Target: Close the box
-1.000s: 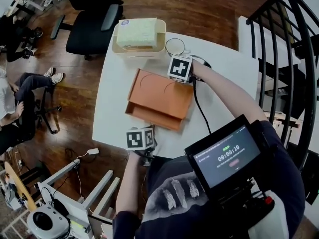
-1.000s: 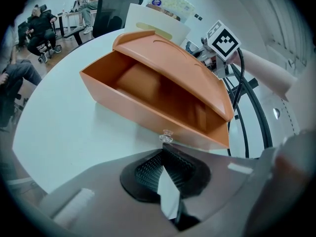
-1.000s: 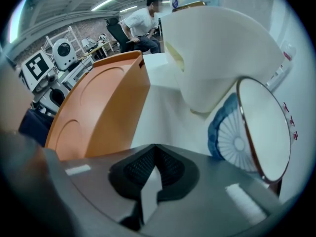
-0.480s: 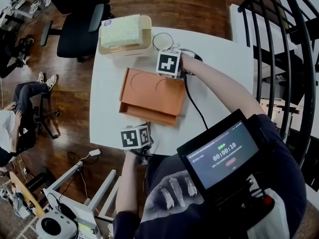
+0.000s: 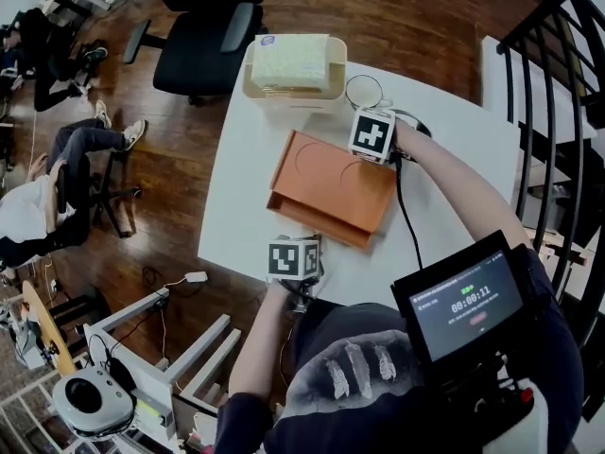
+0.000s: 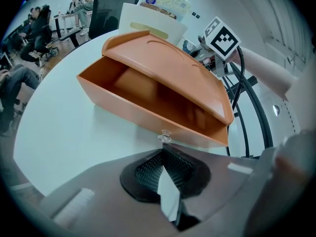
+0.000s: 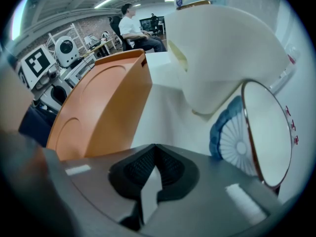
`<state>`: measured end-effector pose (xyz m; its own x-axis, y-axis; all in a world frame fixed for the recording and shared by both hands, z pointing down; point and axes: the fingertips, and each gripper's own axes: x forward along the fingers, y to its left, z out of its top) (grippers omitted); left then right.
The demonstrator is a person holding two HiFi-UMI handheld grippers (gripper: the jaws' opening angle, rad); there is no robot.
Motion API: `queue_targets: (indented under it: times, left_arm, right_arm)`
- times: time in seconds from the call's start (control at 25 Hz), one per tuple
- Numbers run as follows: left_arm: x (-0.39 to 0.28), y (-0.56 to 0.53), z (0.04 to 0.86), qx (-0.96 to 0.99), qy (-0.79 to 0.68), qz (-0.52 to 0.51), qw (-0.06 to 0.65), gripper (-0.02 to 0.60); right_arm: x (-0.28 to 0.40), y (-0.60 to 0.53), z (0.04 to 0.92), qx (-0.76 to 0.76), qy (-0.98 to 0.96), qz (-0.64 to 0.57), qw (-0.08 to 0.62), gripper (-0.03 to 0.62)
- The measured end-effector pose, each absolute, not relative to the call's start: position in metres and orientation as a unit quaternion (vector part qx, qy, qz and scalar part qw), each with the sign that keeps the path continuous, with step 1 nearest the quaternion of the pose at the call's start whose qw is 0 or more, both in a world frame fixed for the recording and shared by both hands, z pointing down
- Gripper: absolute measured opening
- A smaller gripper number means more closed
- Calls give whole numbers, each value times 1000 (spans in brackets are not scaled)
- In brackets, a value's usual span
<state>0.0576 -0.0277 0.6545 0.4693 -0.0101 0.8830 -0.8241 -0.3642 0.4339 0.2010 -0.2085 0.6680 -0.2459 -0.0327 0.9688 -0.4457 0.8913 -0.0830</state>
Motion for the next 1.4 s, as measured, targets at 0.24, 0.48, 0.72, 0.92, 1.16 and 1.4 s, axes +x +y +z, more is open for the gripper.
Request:
queue_targets:
  times: [0.24, 0.48, 0.72, 0.92, 1.16, 1.4]
  left_arm:
    - [53, -32, 654, 711, -293, 424, 478, 15]
    - [50, -43, 655, 716, -295, 421, 472, 15]
    - [54, -47, 654, 717, -293, 424, 469, 15]
    - [61, -39, 655, 713, -284, 422, 482, 15]
    - [57, -44, 653, 717, -285, 421, 477, 15]
    - [60, -51, 651, 720, -288, 420, 471, 15]
  right_arm:
    - [196, -209, 669, 159, -771, 180, 590, 6]
    - [186, -218, 670, 150, -777, 169, 588, 6]
    - [189, -219, 670, 163, -776, 179, 582, 6]
    - [222, -204, 671, 162, -717, 201, 647, 6]
    - [188, -214, 671, 133, -771, 176, 597, 6]
    - [191, -216, 672, 138, -764, 167, 608, 6]
